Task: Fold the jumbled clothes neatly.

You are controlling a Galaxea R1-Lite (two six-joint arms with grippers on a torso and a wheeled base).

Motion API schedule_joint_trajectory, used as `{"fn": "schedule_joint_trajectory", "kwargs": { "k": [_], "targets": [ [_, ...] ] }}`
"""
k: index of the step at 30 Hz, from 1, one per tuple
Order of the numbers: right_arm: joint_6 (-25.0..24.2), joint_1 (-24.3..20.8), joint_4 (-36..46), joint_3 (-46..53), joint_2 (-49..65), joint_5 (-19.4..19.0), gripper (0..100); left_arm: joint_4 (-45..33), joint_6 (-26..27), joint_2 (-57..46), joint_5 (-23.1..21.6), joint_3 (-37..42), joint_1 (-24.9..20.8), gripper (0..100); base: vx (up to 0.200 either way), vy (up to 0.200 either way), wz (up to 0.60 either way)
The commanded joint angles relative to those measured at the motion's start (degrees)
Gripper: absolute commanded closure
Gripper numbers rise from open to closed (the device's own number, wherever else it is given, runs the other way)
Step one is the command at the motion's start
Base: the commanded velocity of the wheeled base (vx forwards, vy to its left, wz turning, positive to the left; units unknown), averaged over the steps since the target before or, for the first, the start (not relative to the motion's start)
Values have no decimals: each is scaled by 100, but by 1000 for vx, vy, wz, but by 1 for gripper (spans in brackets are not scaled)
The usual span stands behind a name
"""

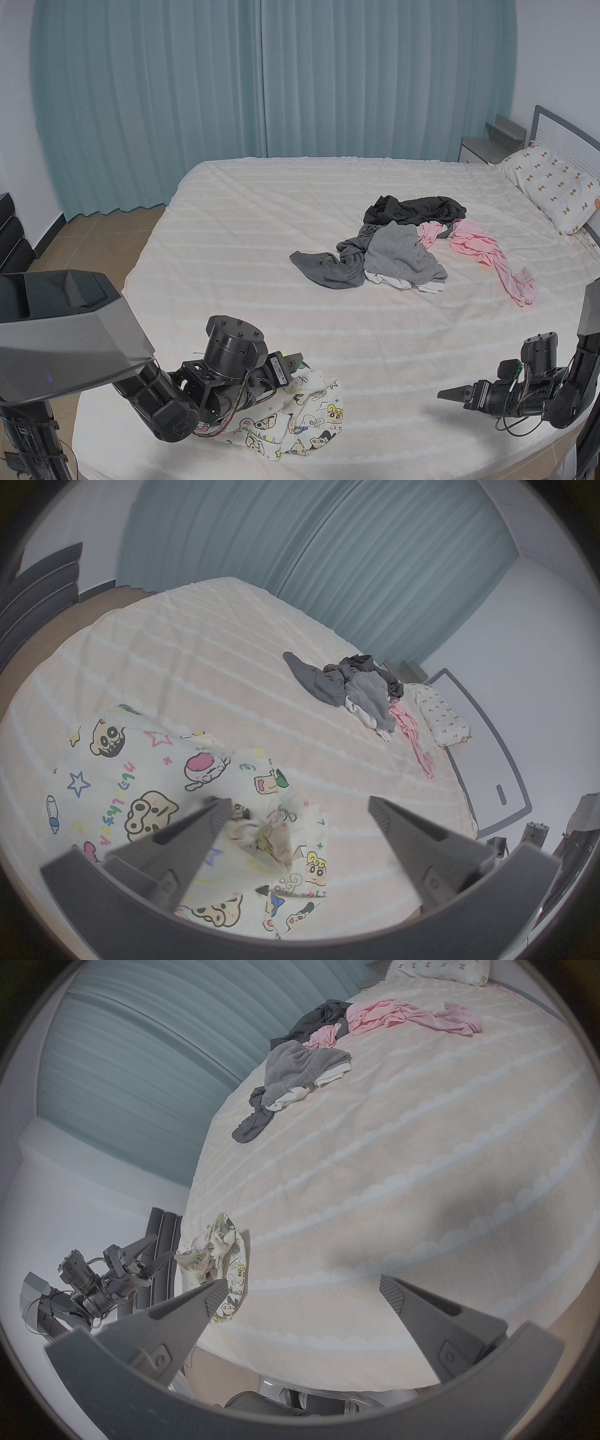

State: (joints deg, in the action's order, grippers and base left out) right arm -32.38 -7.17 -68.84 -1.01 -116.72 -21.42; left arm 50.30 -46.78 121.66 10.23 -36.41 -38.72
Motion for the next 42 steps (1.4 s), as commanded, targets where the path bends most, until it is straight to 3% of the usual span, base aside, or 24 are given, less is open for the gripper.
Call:
{"fn": "schedule_joint_trajectory", "kwargs": {
  "k": [1, 9, 11, 14, 17, 19, 22, 24, 26, 29, 37, 42],
  "targets": [
    [3, -13, -7, 92, -52, 6, 0, 279, 11, -64, 67, 214, 40, 0, 0, 0, 0],
    [-14, -118, 2, 92, -8, 33, 0, 692, -16, -1364, -74, 1426, 506, 0, 0, 0, 0],
    [-14, -215, -7, 84, 18, 50, 0, 727, -42, -1698, -232, 1725, 681, 0, 0, 0, 0],
    [-23, -452, -121, 66, 36, 59, 0, 762, -394, -2182, -847, 2156, 1006, 0, 0, 0, 0],
    [-49, -698, -420, -13, -35, 112, 0, 762, -596, -2322, -1111, 2174, 1182, 0, 0, 0, 0],
    [-128, -1050, -894, -321, -131, 393, 0, 762, -622, -2305, -1199, 2182, 1261, 0, 0, 0, 0],
    [-164, -1533, -982, -751, -140, 841, 0, 762, -631, -2217, -1216, 2218, 1235, 0, -200, 0, 0],
    [-251, -1691, -991, -874, -184, 938, 0, 762, -631, -2112, -1243, 2218, 1235, 0, 0, 0, 0],
    [-647, -1867, -1079, -980, -395, 982, 0, 762, -631, -2015, -1295, 2226, 1235, 0, 0, 0, 0],
    [-1025, -1955, -1281, -980, -597, 1061, 0, 762, -631, -1980, -1427, 2226, 1261, 0, 0, 0, 0],
    [-1051, -1955, -1914, -699, -729, 1105, 0, 762, -657, -1953, -1550, 2200, 1402, 0, 0, 0, 0],
    [-1060, -1973, -2019, -725, -799, 1114, 0, 771, -657, -1909, -1647, 2130, 1666, 0, 0, 200, 0]
  ]
}}
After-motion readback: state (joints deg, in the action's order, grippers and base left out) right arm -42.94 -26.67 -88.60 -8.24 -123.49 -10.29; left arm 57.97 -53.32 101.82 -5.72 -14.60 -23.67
